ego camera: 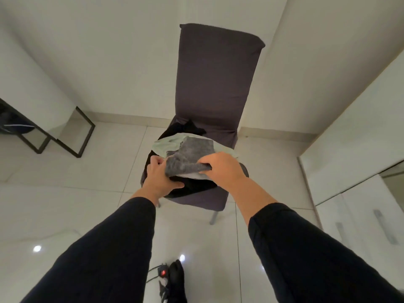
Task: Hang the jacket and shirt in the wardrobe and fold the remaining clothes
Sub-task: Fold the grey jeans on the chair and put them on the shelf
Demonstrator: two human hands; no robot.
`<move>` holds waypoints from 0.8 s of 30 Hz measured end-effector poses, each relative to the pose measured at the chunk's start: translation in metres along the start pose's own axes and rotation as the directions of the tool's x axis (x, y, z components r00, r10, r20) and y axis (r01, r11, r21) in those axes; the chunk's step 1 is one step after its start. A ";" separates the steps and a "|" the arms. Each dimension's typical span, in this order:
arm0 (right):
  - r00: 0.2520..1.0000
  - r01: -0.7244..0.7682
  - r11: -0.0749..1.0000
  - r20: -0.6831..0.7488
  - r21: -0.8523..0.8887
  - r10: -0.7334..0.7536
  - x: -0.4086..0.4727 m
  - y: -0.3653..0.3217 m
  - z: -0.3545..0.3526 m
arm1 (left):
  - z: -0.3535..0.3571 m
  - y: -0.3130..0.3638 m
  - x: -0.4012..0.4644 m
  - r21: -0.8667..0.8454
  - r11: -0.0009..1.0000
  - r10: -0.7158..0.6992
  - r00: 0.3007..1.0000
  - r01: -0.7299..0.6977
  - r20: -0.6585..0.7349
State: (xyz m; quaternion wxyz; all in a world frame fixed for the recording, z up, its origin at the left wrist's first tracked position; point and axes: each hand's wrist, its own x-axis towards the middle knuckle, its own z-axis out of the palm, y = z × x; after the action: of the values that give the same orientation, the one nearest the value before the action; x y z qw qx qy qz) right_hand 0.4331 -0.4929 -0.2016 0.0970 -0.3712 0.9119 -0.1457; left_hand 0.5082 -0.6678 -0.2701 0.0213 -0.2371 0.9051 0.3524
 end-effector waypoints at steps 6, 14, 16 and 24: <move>0.996 -0.005 1.000 0.084 0.003 0.004 -0.031 0.004 0.043 | 0.017 -0.027 -0.032 0.101 0.970 0.224 0.975 -0.223 -0.002; 0.967 -0.136 0.987 0.206 -0.087 0.151 -0.037 0.027 0.052 | 0.044 -0.034 -0.030 0.171 0.984 0.014 0.969 -0.057 0.247; 0.916 -0.212 0.950 0.290 -0.231 0.275 -0.036 0.039 0.056 | 0.052 -0.041 -0.025 0.062 0.997 -0.064 0.974 0.052 0.218; 0.907 -0.417 0.888 -0.139 -0.192 0.397 0.040 0.061 0.053 | 0.061 -0.044 0.031 -0.281 0.943 -0.166 0.984 0.179 0.067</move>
State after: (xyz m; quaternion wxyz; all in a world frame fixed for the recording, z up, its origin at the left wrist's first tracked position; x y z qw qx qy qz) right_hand 0.3805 -0.4896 -0.2744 0.0404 -0.1726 0.9834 -0.0393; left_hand 0.4927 -0.6689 -0.3498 0.0365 -0.3085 0.8197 0.4813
